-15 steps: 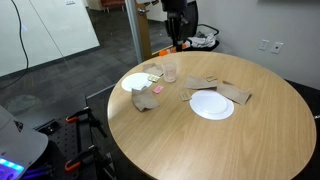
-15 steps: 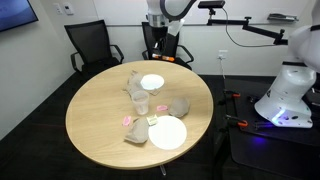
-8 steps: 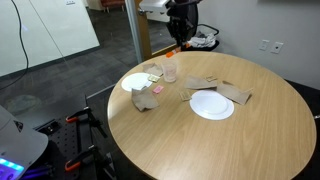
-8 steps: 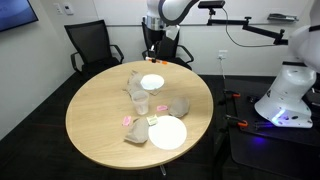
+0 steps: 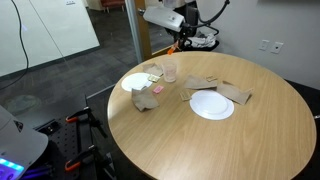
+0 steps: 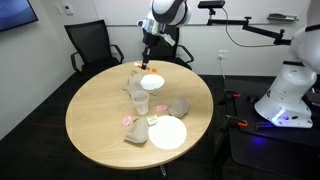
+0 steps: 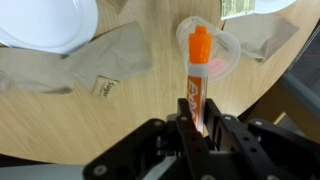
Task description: Put the orange marker in the cup
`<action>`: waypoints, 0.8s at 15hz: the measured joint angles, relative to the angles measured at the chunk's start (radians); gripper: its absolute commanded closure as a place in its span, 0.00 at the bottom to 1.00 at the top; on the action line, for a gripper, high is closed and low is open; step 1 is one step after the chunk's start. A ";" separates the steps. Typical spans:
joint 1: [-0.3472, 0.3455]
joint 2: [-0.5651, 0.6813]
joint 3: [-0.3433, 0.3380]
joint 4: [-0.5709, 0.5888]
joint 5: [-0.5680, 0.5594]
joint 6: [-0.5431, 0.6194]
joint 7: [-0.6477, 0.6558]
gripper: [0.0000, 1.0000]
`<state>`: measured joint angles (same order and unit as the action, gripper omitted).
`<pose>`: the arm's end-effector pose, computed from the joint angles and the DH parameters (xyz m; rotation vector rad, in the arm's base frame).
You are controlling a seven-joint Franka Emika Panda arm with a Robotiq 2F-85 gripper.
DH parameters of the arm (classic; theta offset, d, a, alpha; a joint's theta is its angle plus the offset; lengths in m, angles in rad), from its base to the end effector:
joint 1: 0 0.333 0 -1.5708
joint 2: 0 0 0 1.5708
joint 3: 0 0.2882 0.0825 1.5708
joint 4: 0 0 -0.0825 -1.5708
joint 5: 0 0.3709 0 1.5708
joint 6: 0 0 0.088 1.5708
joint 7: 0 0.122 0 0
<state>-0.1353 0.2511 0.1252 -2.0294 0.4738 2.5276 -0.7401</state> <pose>0.6016 -0.0087 0.3168 -2.8141 -0.5199 -0.5074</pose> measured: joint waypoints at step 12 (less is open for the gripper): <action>-0.053 0.010 0.020 0.002 0.611 -0.112 -0.852 0.95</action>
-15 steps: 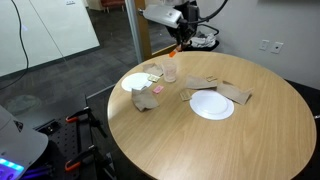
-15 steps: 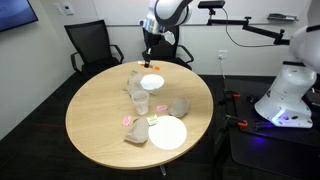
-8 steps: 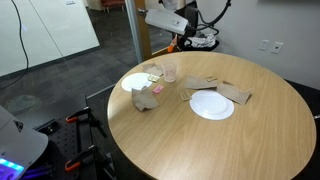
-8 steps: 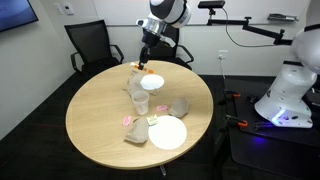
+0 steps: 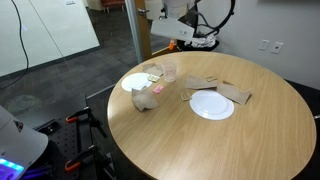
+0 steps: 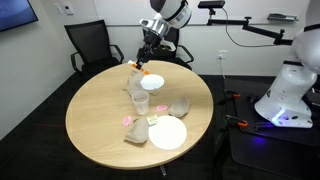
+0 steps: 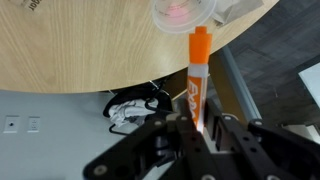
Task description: Put the orange marker in the cup
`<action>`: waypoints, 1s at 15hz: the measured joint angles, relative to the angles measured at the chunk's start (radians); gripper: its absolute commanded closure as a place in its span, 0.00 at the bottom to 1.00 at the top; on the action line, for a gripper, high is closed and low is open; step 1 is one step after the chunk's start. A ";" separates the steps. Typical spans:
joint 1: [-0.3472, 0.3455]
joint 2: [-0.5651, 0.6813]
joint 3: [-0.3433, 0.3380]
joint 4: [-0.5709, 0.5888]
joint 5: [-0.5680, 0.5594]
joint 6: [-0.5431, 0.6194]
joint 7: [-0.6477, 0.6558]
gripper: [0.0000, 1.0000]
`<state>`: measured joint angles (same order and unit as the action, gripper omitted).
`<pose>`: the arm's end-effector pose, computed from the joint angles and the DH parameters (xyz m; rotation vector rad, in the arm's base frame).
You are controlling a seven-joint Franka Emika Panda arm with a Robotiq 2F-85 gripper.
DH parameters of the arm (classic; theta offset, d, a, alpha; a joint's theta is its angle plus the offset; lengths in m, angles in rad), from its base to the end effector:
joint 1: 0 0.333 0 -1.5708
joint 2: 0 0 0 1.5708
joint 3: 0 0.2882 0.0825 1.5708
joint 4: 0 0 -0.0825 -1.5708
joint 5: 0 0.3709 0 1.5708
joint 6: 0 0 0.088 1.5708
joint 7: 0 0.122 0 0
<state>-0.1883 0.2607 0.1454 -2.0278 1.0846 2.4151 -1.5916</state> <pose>0.5958 -0.0140 0.3067 -2.3746 -0.9115 -0.8630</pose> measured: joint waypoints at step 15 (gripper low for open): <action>0.036 0.067 -0.096 0.021 0.303 -0.343 -0.446 0.95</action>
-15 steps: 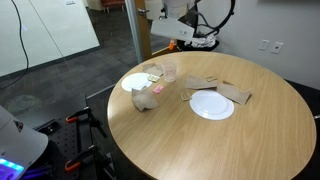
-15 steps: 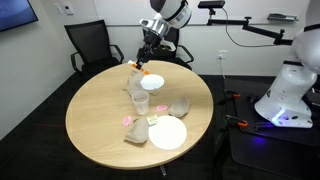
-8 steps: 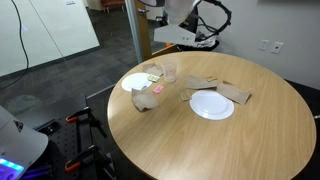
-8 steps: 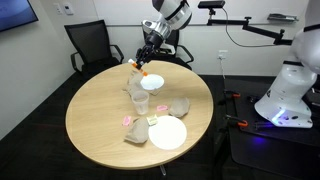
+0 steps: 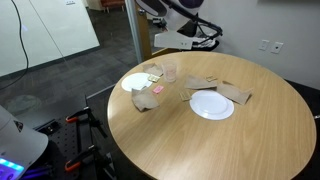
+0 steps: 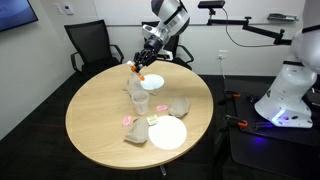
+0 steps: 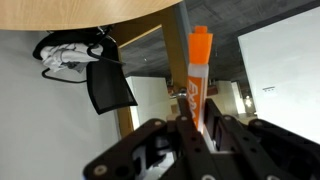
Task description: Put the orange marker in the cup
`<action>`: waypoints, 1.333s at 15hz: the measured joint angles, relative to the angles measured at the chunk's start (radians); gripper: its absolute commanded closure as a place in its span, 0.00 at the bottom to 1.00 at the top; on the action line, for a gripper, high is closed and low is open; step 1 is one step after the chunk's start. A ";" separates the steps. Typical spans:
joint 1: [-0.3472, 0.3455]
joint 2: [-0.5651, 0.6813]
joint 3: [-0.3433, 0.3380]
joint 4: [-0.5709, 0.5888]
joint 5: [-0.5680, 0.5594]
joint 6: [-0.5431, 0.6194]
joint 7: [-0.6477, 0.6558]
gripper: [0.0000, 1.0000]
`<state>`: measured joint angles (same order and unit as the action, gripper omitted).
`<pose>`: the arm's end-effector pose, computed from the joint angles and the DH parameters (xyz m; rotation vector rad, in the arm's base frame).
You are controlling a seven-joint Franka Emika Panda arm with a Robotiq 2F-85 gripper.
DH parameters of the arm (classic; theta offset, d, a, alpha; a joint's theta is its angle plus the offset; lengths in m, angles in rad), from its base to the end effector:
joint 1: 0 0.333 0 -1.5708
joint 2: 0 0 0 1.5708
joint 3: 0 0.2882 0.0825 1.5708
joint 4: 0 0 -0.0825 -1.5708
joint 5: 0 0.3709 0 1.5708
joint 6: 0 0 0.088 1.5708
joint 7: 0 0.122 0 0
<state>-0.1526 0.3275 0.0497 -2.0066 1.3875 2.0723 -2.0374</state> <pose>0.5894 0.0023 0.2814 -1.9289 -1.0649 -1.0637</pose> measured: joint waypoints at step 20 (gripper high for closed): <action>0.022 0.082 -0.028 0.029 0.150 -0.063 -0.366 0.95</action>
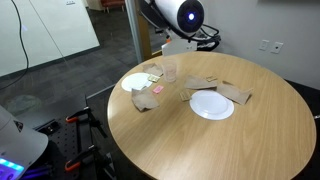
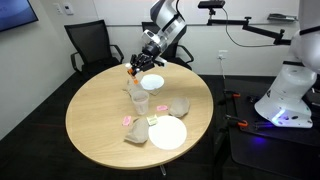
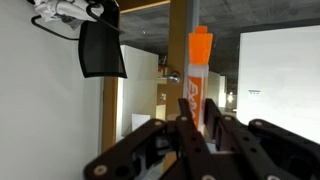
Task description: Put the orange marker in the cup
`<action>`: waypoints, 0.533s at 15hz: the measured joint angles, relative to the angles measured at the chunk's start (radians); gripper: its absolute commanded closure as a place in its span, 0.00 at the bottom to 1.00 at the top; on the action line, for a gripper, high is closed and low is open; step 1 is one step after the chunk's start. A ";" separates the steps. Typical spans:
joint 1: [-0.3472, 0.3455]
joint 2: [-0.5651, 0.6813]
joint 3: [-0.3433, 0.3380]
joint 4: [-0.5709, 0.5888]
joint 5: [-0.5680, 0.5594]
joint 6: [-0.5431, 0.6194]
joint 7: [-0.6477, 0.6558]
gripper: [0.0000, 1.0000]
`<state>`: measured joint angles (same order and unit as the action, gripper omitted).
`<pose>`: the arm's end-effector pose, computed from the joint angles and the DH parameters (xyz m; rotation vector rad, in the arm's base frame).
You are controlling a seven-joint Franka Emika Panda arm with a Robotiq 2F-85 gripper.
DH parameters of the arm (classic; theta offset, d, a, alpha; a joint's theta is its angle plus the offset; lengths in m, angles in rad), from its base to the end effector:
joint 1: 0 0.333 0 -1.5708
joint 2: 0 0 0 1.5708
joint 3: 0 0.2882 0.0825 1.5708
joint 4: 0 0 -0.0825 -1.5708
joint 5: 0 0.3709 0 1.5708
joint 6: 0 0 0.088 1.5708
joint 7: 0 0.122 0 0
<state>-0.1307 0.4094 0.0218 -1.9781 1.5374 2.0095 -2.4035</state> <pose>0.5972 0.0078 0.2539 -1.7511 -1.2534 -1.3134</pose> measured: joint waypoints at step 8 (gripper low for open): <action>0.001 0.073 -0.023 -0.003 0.032 -0.048 -0.062 0.95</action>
<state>-0.1301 0.4828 -0.0010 -1.9814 1.5691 1.9613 -2.4659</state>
